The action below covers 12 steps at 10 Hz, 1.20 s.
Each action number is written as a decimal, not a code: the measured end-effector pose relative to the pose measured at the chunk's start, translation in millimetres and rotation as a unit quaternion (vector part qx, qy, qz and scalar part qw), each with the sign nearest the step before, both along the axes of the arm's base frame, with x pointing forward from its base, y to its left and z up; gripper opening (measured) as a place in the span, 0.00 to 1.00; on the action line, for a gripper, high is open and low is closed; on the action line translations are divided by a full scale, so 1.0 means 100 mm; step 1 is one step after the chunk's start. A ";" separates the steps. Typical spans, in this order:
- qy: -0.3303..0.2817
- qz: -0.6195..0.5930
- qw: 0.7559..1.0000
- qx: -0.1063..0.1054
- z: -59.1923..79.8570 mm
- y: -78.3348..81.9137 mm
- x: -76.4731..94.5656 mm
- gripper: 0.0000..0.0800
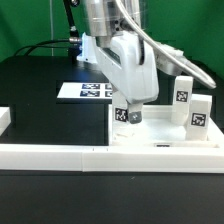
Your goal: Assemble square table
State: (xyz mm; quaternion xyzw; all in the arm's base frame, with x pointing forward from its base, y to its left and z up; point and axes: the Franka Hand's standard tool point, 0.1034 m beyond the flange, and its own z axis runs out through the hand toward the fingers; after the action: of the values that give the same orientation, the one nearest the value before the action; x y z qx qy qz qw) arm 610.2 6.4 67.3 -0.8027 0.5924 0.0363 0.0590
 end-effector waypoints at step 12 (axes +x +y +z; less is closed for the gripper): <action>0.030 -0.136 0.990 -0.033 -0.03 0.01 -0.02 0.36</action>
Offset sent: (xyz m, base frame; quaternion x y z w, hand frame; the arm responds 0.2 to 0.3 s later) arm 0.0000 0.0000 0.0000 0.0000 0.0000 0.0650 0.9979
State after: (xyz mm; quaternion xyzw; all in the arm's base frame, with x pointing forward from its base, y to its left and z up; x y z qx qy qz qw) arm 608.0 7.2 64.6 -0.7147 0.6984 0.0320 0.0193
